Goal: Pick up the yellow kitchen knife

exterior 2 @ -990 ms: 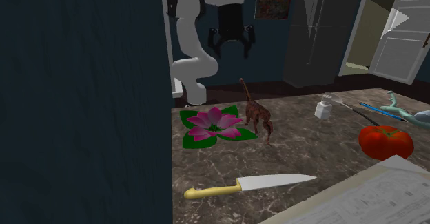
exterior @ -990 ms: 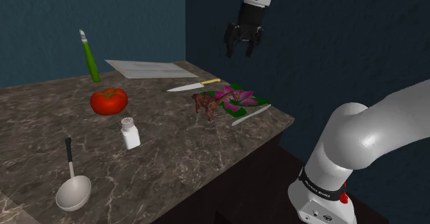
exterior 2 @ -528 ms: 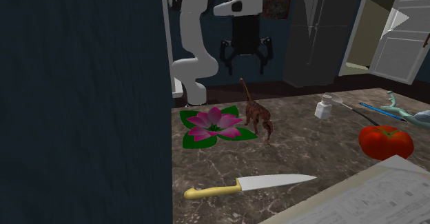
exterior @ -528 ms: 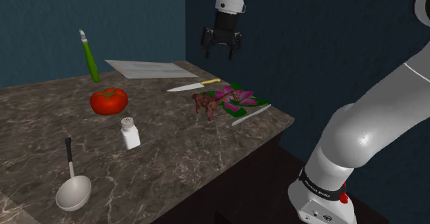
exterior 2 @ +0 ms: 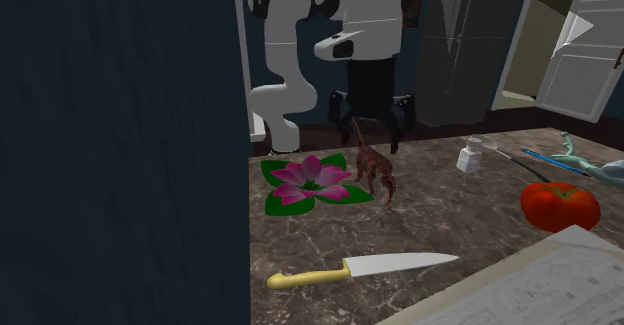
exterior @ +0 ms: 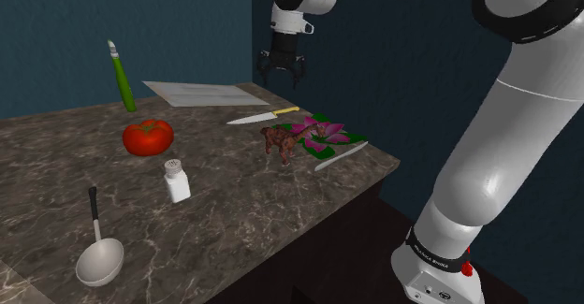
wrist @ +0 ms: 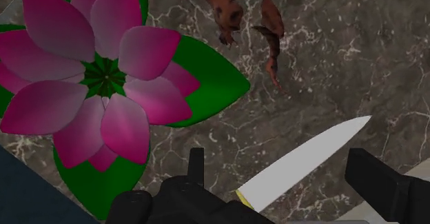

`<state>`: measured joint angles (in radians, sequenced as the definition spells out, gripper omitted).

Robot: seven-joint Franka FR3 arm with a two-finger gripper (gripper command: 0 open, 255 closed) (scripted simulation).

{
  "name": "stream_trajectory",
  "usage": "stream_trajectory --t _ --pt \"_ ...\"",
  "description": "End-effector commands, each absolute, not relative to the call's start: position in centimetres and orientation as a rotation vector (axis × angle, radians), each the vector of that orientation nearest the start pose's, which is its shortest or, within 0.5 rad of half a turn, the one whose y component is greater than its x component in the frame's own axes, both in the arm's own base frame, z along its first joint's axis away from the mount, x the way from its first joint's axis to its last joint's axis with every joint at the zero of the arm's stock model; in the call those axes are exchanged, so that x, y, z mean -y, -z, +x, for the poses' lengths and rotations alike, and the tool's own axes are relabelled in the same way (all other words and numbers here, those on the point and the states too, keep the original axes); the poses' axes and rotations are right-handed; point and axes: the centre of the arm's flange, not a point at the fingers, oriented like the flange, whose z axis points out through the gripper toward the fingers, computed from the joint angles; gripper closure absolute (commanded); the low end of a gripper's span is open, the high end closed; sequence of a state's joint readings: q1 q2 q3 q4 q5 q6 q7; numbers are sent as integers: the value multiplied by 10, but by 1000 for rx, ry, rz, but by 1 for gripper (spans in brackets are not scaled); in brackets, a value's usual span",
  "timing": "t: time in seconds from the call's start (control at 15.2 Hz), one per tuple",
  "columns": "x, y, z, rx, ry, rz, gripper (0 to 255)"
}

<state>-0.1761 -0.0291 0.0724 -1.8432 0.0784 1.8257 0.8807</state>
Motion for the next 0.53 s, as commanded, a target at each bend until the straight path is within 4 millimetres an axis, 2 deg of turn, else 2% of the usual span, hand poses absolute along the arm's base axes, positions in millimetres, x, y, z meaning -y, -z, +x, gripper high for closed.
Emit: stream_trajectory --t 0.0,0.46 --pt "64 -518 575 -1603 -58 -2614 0" --pt "125 -467 635 -1993 -163 -2316 0"
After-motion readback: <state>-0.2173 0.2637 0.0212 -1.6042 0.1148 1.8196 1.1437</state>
